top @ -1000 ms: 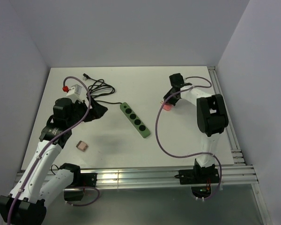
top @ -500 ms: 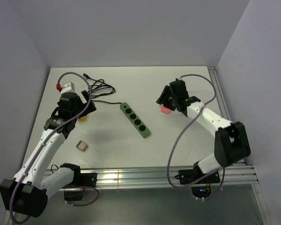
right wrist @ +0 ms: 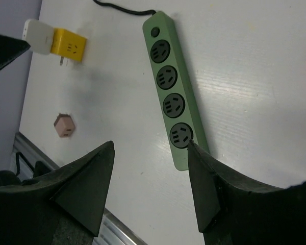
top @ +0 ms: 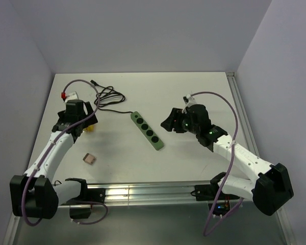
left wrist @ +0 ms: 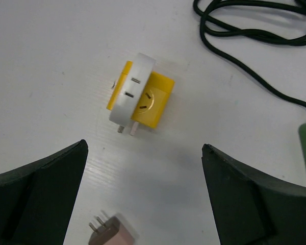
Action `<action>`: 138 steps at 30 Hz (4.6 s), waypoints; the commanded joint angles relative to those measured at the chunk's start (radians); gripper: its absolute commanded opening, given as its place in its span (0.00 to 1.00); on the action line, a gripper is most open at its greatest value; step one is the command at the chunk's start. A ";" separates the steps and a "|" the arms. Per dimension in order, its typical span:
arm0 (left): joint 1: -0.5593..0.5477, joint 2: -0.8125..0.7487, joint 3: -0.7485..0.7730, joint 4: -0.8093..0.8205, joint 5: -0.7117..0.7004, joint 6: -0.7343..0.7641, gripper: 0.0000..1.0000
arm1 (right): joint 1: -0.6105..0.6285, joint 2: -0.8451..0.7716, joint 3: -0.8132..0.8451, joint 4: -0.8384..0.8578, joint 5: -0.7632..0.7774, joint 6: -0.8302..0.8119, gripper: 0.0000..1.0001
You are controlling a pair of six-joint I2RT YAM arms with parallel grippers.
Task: Insert the plug
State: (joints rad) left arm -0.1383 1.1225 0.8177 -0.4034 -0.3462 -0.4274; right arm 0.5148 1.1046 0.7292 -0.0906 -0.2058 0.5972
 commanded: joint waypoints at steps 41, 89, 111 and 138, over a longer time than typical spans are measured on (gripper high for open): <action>0.198 0.390 0.095 0.195 0.233 0.187 0.86 | 0.005 -0.084 -0.083 0.086 -0.109 -0.063 0.64; 0.313 0.654 0.054 0.471 1.220 0.044 0.00 | 0.007 -0.083 -0.105 0.086 -0.103 -0.057 0.63; 0.353 0.651 0.061 0.324 1.047 0.065 1.00 | 0.005 -0.095 -0.111 0.088 -0.087 -0.065 0.63; 0.419 0.174 -0.051 0.109 0.760 -0.042 1.00 | 0.005 -0.031 -0.048 0.031 0.006 -0.065 0.68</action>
State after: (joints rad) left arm 0.2810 1.3617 0.7719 -0.3077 0.3893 -0.4526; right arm 0.5190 1.0580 0.6319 -0.0505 -0.2325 0.5480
